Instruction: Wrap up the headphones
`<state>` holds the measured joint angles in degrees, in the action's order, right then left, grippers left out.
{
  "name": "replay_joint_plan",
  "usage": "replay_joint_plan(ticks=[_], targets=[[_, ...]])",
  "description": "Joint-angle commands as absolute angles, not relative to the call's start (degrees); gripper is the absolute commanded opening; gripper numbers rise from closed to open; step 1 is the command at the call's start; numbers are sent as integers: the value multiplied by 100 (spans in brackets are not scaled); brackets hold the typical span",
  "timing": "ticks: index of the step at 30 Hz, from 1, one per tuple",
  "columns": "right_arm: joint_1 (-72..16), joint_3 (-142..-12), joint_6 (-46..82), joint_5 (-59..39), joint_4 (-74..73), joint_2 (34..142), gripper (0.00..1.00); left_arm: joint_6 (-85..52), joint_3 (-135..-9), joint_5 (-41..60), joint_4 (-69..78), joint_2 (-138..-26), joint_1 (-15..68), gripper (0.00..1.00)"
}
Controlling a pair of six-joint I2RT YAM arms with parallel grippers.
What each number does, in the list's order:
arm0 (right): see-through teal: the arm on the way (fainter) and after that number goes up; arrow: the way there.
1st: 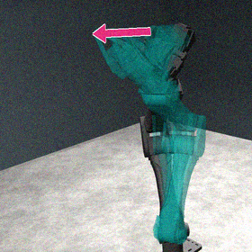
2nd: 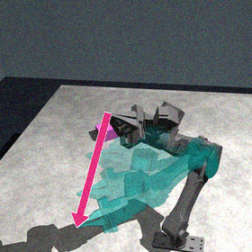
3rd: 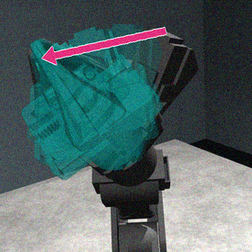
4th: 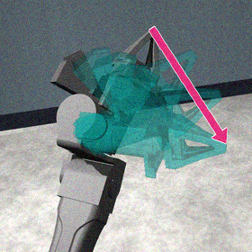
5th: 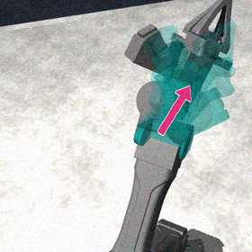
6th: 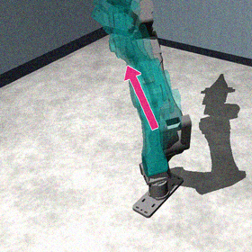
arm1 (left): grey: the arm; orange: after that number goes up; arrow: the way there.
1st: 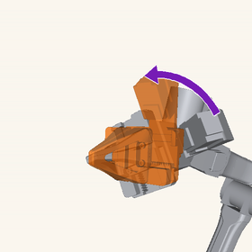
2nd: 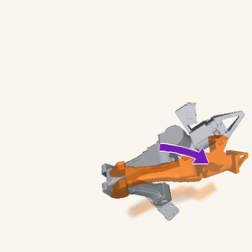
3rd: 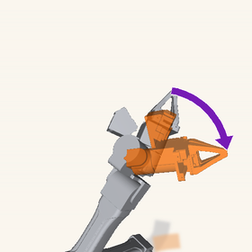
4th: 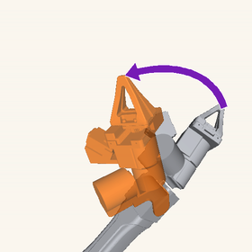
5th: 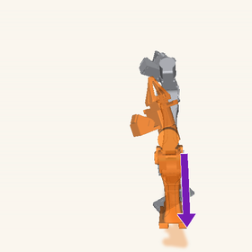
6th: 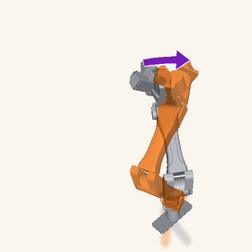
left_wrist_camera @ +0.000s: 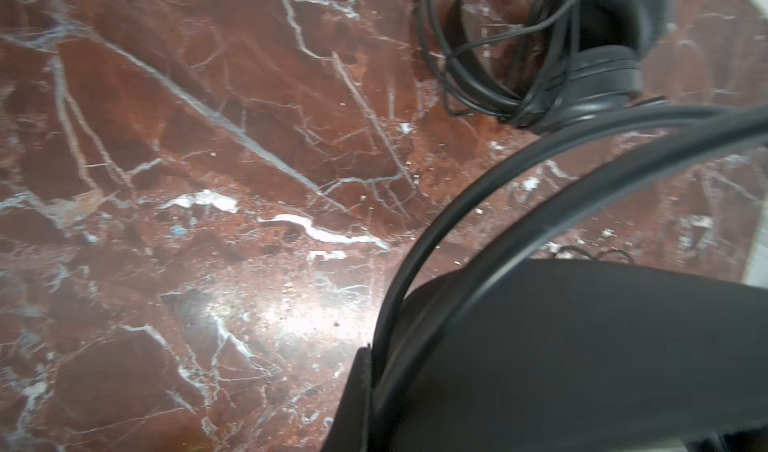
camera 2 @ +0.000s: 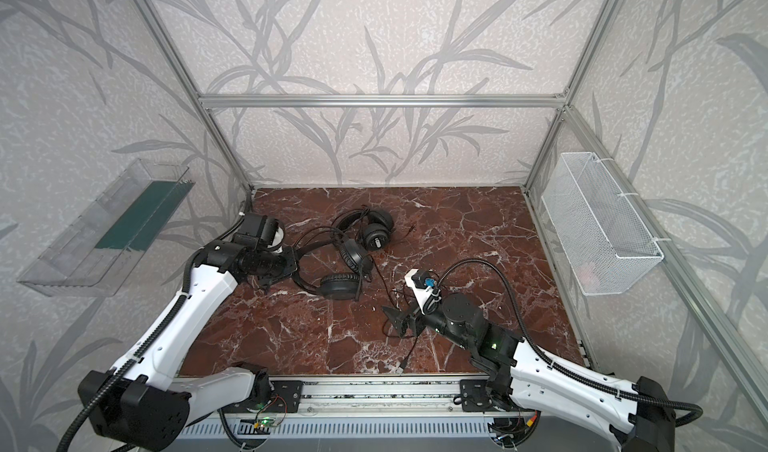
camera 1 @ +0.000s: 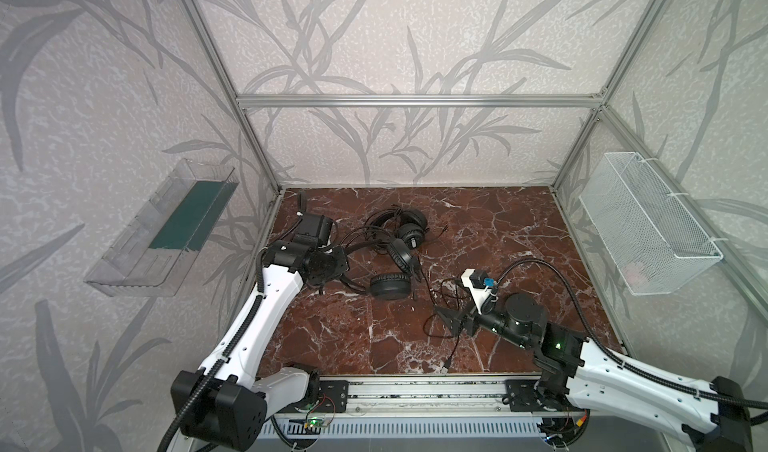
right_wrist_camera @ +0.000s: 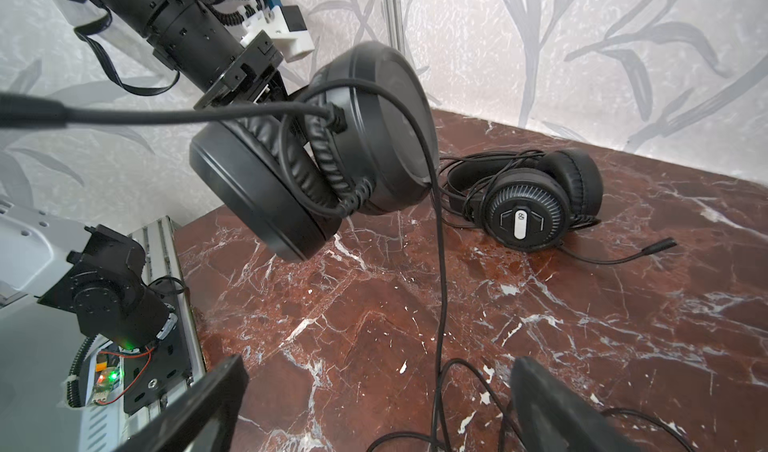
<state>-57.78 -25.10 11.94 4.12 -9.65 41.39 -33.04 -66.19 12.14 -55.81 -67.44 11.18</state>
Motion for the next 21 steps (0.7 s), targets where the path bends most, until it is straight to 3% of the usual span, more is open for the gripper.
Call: replay_joint_plan(ticks=[1, 11, 21], targets=[[-5818, -2698, 1156, 346, -1028, 4040, 99, -3245, -6934, 2169, -5604, -6365, 1047, 0], [-5086, -3139, 1072, -739, -917, 4495, 99, -3217, -6530, 2755, -5546, -5423, 1055, 0], [-4919, -3411, 529, -635, -1594, 6010, 99, -3278, -6652, 3179, -5407, -5528, 1134, 0]])
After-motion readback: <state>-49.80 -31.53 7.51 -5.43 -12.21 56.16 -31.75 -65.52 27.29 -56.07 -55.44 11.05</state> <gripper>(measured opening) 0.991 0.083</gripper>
